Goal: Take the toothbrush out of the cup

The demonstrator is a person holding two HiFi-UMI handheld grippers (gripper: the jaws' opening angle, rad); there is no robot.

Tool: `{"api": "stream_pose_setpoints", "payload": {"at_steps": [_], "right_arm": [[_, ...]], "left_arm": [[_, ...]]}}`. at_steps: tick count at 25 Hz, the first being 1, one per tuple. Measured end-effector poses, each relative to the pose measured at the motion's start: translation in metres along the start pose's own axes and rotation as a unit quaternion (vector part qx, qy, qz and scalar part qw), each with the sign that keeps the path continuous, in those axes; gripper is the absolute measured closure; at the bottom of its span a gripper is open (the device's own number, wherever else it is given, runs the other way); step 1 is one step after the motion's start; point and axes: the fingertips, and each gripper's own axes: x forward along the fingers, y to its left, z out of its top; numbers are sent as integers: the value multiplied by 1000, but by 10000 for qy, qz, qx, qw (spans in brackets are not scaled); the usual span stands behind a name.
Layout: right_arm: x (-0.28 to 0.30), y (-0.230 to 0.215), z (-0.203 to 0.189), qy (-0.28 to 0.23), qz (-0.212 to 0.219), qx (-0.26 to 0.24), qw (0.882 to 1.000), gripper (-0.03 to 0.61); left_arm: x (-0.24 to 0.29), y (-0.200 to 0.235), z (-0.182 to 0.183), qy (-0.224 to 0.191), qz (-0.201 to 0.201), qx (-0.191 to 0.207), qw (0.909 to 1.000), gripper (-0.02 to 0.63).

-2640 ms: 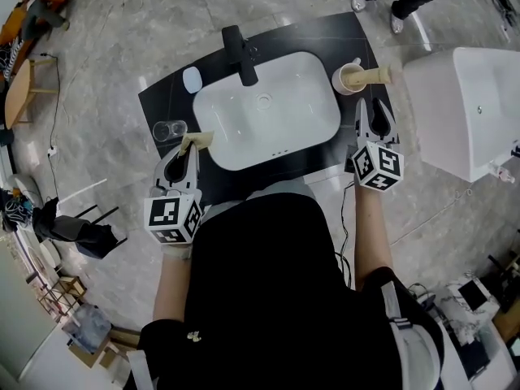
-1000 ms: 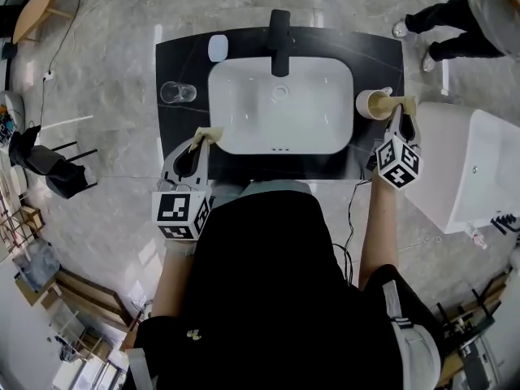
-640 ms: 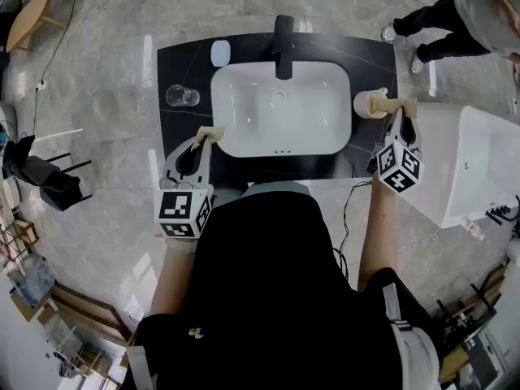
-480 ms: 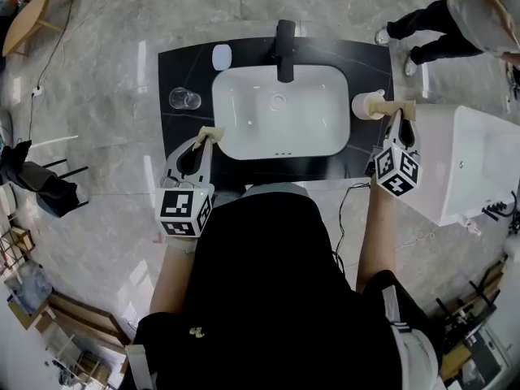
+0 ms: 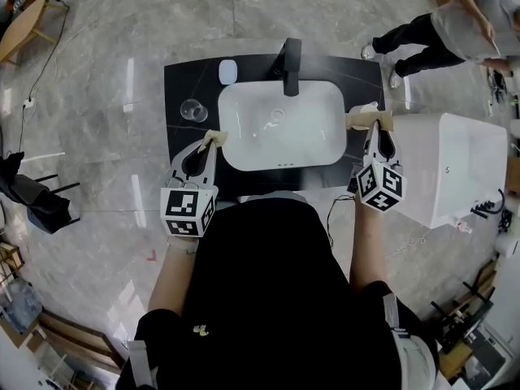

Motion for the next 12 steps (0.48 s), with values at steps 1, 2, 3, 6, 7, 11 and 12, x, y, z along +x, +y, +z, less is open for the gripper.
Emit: {"api": "stream_pose_setpoints", "payload": {"at_steps": [1, 2, 3, 6, 7, 11, 12], "right_arm": [[-1, 10, 1, 4, 93, -24, 10000, 523], [-3, 20, 2, 5, 184, -50, 9998, 523], [-4, 29, 3, 3, 273, -79, 9996, 523], [-8, 56, 5, 3, 529, -157, 9985, 523], [-10, 65, 5, 6, 613, -178, 9980, 523], [-19, 100, 4, 22, 937, -193, 9954, 523], [-21, 108, 4, 25, 1026, -188, 9945, 523]], "left_arm": [[0, 2, 0, -18, -11, -8, 10000, 583], [-1, 5, 0, -39, -21, -16, 10000, 583], [-1, 7, 0, -61, -33, -25, 10000, 583], [-2, 11, 1, -137, -74, -50, 9999, 584], [-3, 13, 2, -161, -90, -55, 9998, 584], [-7, 17, 4, -242, -131, -61, 9996, 584], [-8, 19, 5, -257, -135, -60, 9996, 584]]}}
